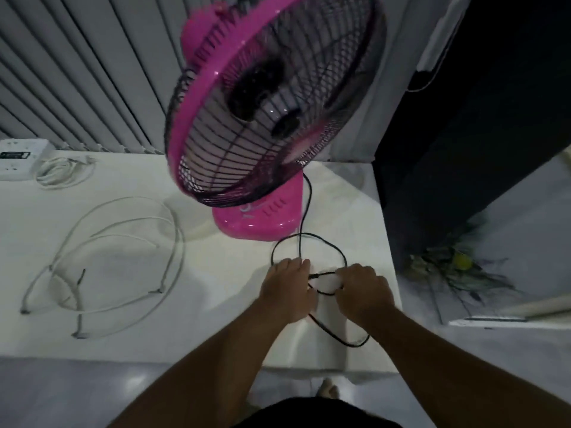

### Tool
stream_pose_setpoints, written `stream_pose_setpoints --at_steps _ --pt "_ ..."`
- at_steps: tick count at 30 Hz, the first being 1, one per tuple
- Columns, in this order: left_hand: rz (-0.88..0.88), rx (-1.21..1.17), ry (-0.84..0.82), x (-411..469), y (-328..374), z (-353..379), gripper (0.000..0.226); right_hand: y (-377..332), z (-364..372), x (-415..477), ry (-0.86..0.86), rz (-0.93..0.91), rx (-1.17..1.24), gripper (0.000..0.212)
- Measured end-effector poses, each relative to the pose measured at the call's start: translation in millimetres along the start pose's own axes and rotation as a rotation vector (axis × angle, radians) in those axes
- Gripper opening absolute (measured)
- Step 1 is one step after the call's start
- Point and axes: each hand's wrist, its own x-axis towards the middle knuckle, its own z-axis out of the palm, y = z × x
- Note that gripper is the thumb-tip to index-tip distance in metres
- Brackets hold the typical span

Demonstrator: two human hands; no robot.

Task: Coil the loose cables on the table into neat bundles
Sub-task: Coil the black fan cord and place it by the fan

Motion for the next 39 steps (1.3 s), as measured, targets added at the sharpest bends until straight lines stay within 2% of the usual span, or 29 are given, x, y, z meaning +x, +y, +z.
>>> stream_pose_setpoints --at_steps 3,7,10,13,15,17,20,24,28,31,33,35,39 --pt "-0.039 0.038 -0.071 15.4 32.7 13.4 0.064 26.6 10.4 -1.8 -0.066 -0.003 -0.003 0.041" --pt "-0.15 0.101 -0.126 25.2 48.7 26.1 0.063 46.3 25.8 -5.5 -0.127 0.027 0.215 0.041" --pt "-0.188 0.075 -0.054 29.1 50.2 28.4 0.051 56.5 32.3 -3.8 -0.083 -0.044 0.352 0.037" --pt "-0.141 0.022 0.115 27.2 45.7 22.0 0.032 59.8 23.8 1.4 0.045 -0.093 0.53 0.039" --pt "-0.073 -0.101 0.195 21.7 39.9 16.3 0.028 58.0 14.4 3.4 0.116 -0.117 0.706 0.032" --pt "-0.046 -0.335 0.194 15.3 33.0 7.5 0.023 52.7 2.7 2.0 0.152 -0.114 0.88 0.024" --pt "-0.098 -0.615 0.266 9.5 22.3 -3.8 0.018 35.4 -14.4 -2.1 0.191 -0.013 1.158 0.016" --pt "-0.329 -0.994 0.396 5.0 11.2 -17.1 0.019 1.6 -32.9 -11.5 -0.035 0.268 1.69 0.022" --pt "-0.375 -1.083 0.538 -2.5 -2.0 -22.8 0.018 -35.4 -35.9 -27.7 -0.303 0.412 2.001 0.037" --pt "-0.399 -1.314 0.541 -14.0 -4.0 -26.0 0.017 -59.4 -36.3 -34.5 -0.412 0.439 2.05 0.055" --pt "-0.403 -1.471 0.517 -21.2 -4.7 -28.3 0.015 -70.7 -35.9 -34.9 -0.421 0.455 2.014 0.058" --pt "-0.378 -1.562 0.453 -28.7 -6.9 -30.0 0.014 -76.0 -36.1 -34.1 -0.39 0.459 2.014 0.055" --pt "-0.334 -1.571 0.222 -37.1 -22.4 -29.5 0.014 -74.8 -37.0 -32.3 -0.268 0.439 1.995 0.039"
